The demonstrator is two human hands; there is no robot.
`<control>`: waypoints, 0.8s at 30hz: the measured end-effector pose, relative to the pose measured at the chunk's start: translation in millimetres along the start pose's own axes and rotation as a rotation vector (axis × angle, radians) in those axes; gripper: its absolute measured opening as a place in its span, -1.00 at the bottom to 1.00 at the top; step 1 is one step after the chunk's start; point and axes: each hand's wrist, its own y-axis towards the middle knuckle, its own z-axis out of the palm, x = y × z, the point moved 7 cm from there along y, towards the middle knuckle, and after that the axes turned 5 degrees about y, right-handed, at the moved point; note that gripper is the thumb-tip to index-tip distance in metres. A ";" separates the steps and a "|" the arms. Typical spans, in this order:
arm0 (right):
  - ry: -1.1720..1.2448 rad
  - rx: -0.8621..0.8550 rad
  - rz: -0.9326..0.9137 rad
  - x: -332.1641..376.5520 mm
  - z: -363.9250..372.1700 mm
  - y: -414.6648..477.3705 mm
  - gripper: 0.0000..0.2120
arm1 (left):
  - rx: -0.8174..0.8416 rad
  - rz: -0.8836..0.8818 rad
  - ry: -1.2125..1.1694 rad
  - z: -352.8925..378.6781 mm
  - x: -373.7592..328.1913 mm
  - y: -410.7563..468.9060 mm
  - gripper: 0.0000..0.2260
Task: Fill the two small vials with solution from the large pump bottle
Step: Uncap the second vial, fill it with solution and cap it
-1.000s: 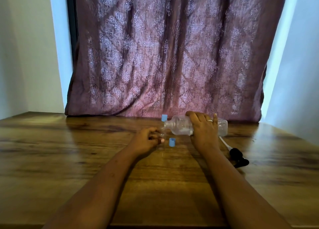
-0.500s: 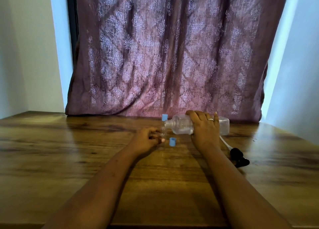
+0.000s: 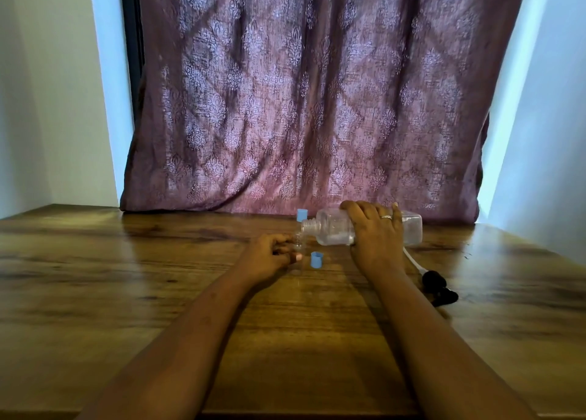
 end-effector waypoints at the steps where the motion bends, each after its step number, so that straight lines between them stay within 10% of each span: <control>1: 0.000 0.001 -0.001 0.0 0.0 0.2 -0.55 | 0.002 -0.003 -0.008 0.2 -0.1 0.2 -0.63; 24: -0.024 -0.005 -0.010 1.2 -0.8 3.8 -0.54 | 0.021 -0.063 -0.135 2.6 3.1 0.2 -0.67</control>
